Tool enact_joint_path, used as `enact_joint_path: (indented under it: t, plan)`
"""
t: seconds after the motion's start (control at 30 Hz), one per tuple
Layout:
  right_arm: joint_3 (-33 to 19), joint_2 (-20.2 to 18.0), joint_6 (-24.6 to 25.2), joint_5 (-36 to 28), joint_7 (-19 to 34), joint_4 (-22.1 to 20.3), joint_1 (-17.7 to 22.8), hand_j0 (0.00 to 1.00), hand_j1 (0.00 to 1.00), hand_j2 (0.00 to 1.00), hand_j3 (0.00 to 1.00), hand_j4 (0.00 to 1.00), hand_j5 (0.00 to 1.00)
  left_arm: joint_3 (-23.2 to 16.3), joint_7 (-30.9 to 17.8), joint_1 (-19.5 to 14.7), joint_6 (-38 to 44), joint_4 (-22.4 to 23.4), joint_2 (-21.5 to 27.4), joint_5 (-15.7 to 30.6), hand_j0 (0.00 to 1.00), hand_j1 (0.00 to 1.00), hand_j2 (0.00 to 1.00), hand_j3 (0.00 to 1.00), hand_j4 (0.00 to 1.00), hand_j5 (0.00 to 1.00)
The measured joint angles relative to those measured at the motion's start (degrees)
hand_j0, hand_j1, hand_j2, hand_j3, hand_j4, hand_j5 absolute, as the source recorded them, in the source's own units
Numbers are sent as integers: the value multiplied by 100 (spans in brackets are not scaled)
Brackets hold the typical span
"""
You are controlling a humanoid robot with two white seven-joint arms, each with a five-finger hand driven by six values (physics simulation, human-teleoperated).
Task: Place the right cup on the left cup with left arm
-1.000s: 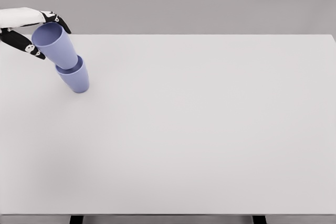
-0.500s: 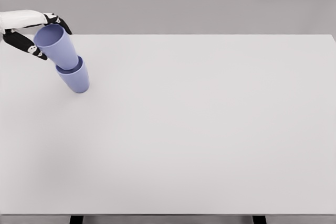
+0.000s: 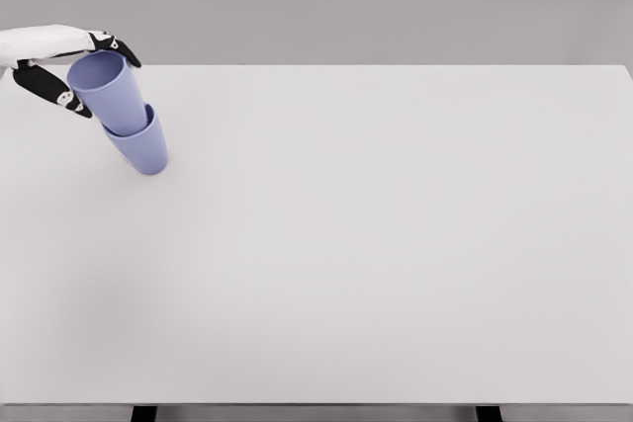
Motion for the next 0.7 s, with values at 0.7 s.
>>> enact_joint_path:
  t: [0.7]
  plan:
    - [0,0,0,1,0,0,0,100,100,100,100,100,100,321,1,332,0,-3447,1891,1769,100,100,100,100,100,100]
